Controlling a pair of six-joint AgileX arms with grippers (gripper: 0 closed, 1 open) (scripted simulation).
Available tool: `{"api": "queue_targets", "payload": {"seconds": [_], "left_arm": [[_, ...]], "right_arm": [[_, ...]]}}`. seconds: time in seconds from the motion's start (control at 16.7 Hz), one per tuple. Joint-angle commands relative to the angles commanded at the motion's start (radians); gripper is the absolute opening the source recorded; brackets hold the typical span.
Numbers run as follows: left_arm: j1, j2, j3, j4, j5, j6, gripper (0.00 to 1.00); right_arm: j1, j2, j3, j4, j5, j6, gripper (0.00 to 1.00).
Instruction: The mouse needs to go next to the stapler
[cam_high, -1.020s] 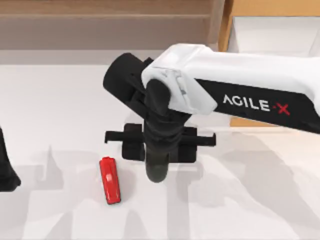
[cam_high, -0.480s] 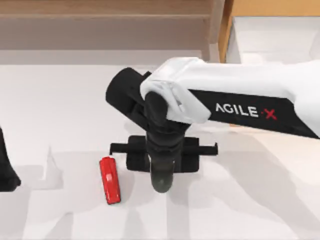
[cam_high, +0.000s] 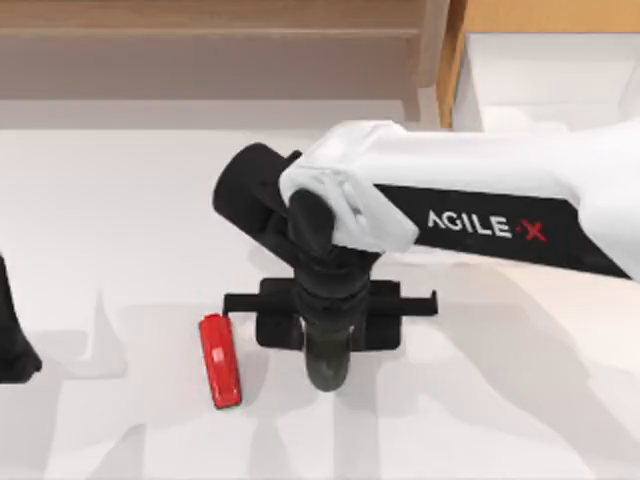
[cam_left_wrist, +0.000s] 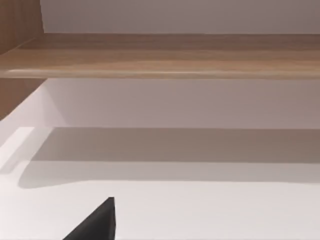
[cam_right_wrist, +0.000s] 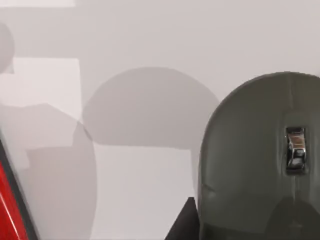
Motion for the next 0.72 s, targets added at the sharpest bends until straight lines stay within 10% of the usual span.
{"api": "queue_targets", "payload": {"seconds": [0.6,0.72], "left_arm": [[0.0,0.0,0.0,0.0,0.0,0.0,1.0],[0.0,0.0,0.0,0.0,0.0,0.0,1.0]], "right_arm": [[0.0,0.0,0.0,0.0,0.0,0.0,0.98],[0.0,0.0,0.0,0.0,0.0,0.0,1.0]]}}
